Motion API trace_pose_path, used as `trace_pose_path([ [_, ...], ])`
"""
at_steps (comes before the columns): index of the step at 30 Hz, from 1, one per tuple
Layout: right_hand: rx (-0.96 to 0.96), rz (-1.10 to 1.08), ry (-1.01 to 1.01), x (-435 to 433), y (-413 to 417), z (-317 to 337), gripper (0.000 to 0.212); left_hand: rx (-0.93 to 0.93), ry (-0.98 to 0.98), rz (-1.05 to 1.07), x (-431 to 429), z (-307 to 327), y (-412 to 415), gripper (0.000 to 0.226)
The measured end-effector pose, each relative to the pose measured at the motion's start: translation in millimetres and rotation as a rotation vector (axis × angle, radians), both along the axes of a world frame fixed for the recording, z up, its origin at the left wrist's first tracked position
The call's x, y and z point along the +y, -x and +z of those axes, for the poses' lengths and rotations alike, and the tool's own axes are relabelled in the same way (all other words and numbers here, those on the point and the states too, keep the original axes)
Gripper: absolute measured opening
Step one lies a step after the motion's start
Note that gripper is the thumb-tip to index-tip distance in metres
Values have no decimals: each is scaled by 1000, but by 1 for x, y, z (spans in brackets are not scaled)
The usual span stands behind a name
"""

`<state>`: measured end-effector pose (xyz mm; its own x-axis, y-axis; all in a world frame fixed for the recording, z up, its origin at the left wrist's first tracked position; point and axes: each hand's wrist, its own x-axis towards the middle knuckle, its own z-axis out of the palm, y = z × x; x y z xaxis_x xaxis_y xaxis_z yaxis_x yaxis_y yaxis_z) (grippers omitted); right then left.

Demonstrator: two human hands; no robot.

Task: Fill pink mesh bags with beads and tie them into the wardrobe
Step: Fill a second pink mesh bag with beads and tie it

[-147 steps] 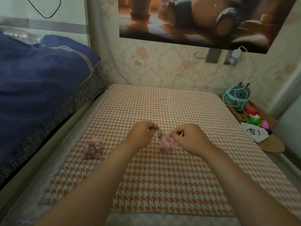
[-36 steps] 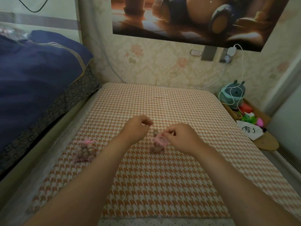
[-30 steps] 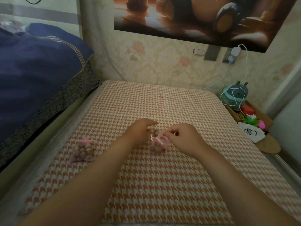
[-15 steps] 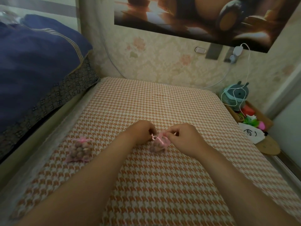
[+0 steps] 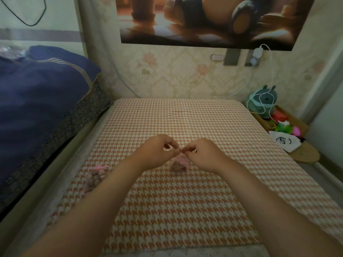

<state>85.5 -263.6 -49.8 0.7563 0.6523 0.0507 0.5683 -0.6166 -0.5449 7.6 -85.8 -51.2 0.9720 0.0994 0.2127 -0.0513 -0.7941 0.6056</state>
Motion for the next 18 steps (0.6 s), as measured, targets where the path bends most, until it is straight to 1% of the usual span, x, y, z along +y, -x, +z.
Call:
trace_pose_path([
  [3, 10, -16, -10, 0, 2, 1, 27, -23, 11, 41, -3, -3, 0, 13],
  [5, 28, -23, -22, 0, 2, 1, 26, -3, -1, 43, -7, -5, -1, 15],
  [9, 59, -10, -28, -1, 0, 1, 27, 31, -98, 93, -16, -3, -5, 21],
  [12, 57, -9, -49, -4, -5, 0, 29, 106, -154, 123, -20, 6, -7, 29],
  [15, 36, -88, -151, -7, -22, -2, 25, 194, -199, 132, -19, 10, -7, 24],
  [18, -7, -182, -183, -12, -39, -8, 26, 203, -213, 165, -15, 8, -6, 23],
])
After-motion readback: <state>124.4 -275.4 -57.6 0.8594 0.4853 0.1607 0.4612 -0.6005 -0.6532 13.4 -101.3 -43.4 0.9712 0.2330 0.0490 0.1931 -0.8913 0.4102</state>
